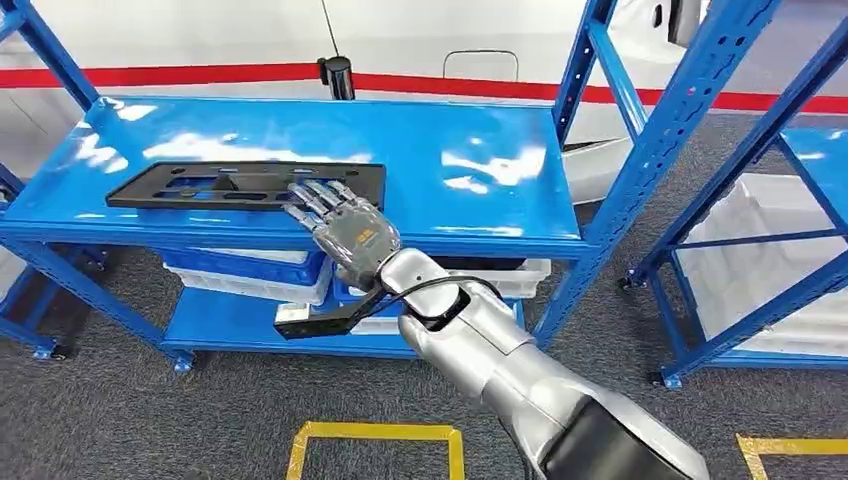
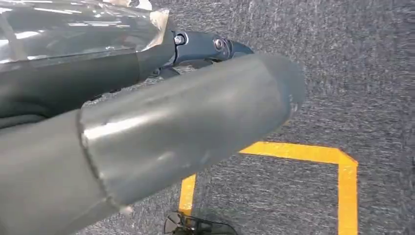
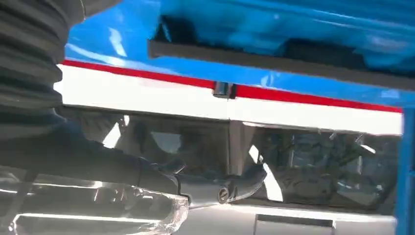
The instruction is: Take the parts from the cabinet and place them on the table.
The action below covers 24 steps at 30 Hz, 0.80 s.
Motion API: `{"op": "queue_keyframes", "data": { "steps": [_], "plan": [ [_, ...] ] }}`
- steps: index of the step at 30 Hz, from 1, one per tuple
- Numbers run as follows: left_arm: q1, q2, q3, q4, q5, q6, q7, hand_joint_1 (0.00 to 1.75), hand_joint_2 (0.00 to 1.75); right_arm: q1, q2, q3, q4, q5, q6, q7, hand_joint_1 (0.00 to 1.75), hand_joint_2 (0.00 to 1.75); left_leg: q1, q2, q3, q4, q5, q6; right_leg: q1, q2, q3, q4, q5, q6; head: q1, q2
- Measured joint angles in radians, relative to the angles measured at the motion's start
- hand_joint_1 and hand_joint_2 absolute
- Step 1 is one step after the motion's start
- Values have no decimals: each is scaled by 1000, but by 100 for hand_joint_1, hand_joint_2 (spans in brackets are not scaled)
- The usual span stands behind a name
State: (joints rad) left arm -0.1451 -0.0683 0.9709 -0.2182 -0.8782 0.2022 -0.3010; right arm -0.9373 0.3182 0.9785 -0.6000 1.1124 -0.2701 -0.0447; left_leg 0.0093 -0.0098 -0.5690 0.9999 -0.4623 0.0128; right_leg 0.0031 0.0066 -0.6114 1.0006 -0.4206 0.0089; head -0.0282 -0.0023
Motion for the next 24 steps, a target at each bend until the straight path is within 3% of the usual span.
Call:
{"op": "queue_keyframes", "data": {
  "steps": [2, 3, 4, 5, 7, 8, 9, 10, 12, 13, 14, 16, 18, 19, 20, 22, 23, 24],
  "plan": [
    [-2, 0, 0, 0, 0, 0, 1, 0, 0, -5, 5, 0, 27, 6, 0, 11, 0, 175, 7, 2, 5, -4, -4, -12, 4, 1, 1, -2, -2, -15, 1, 0],
    [-6, 3, 0, -1, 0, 0, 2, 0, 0, -8, 11, 0, 37, 10, 0, 15, 0, 175, 11, 2, 0, 3, -10, -19, -13, 1, 13, -15, 3, -24, 1, 0],
    [-7, 0, 0, 0, -1, 0, 2, 0, 0, -12, 13, 0, 50, 10, 2, 19, 0, 175, 9, 5, -8, 28, -23, -23, -11, 2, 19, -17, 0, -29, -1, 0],
    [-10, -1, -1, 0, -3, 0, 2, 0, 0, -18, 18, 0, 64, 11, 7, 26, 0, 175, 12, 5, -34, 85, -53, -27, -12, 1, 24, -17, -3, -35, -5, 0],
    [-12, 0, -1, 0, -3, -1, 5, 0, 0, -20, 24, 0, 97, 12, 16, 38, 0, 175, 15, 6, -123, 246, -113, -37, -11, 1, 31, -17, -9, -41, -3, 0],
    [-11, 0, -1, 0, -5, -2, 7, 0, 0, -19, 24, 0, 108, 12, 16, 46, 0, 175, 16, 6, -158, 295, -121, -41, -11, 1, 34, -17, -11, -43, -4, 0],
    [-12, 0, -1, 0, -8, -3, 11, 0, 0, -18, 24, -2, 120, 13, 16, 54, 0, 175, 19, 6, -174, 300, -104, -43, -11, 2, 37, -16, -14, -42, -3, 0],
    [-12, 0, 0, 0, -11, -3, 12, 0, 0, -19, 24, -3, 128, 13, 16, 61, 0, 175, 22, 7, -166, 261, -66, -45, -12, 3, 41, -16, -19, -40, -4, 0],
    [-15, 3, -1, 0, -14, -3, 13, 0, 0, -22, 25, -6, 142, 16, 16, 73, 0, 175, 28, 8, -96, 95, 36, -46, -13, 6, 56, -16, -29, -31, -3, 0],
    [-16, 2, -2, 0, -14, -3, 13, 0, 0, -24, 25, -7, 148, 16, 16, 77, 0, 175, 31, 12, -62, 22, 63, -47, -11, 7, 60, -16, -34, -25, -4, 0],
    [-22, 2, -2, 0, -14, -4, 14, 0, 0, -31, 24, -8, 153, 16, 17, 79, 0, 175, 22, 9, -42, 0, 44, -43, 1, 8, 57, -10, -41, -17, -5, 0],
    [-25, 1, -5, 0, -14, -4, 15, 0, 0, -34, 24, -11, 163, 17, 18, 81, 0, 175, 19, 6, -47, 4, 43, -26, -1, 7, 56, -15, -42, -11, -2, 0],
    [-25, 0, -7, 0, -14, -4, 15, 0, 0, -35, 25, -14, 168, 20, 18, 81, 0, 175, 17, 6, -39, -1, 44, -9, 1, 7, 55, -15, -48, 4, -2, 0],
    [-26, -2, -7, 0, -14, -4, 16, 0, 0, -36, 24, -18, 170, 21, 17, 82, 0, 175, 18, 7, -36, -4, 44, -3, -5, 4, 48, 9, -56, 8, -3, 0],
    [-27, -2, -8, 0, -14, -5, 16, 0, 0, -40, 24, -19, 172, 21, 17, 82, 0, 175, 17, 7, -34, -4, 40, 7, -5, 3, 18, 64, -81, 4, 1, 0],
    [-28, 0, -8, 0, -14, -5, 16, 0, 0, -40, 23, -19, 177, 22, 18, 82, 0, 175, 15, 7, -31, -3, 36, 16, -5, 3, -79, 233, -141, -6, 2, 0],
    [-28, 0, -8, 0, -14, -5, 16, 0, 0, -37, 22, -19, 180, 24, 19, 82, 0, 175, 13, 7, -30, -3, 34, 18, -5, 3, -120, 301, -156, -5, 3, 0],
    [-27, 0, -8, 0, -14, -5, 18, 0, 0, -34, 21, -19, 182, 26, 21, 82, 0, 175, 11, 6, -27, -3, 32, 19, -5, 3, -143, 326, -150, 0, 2, 0]
  ]
}}
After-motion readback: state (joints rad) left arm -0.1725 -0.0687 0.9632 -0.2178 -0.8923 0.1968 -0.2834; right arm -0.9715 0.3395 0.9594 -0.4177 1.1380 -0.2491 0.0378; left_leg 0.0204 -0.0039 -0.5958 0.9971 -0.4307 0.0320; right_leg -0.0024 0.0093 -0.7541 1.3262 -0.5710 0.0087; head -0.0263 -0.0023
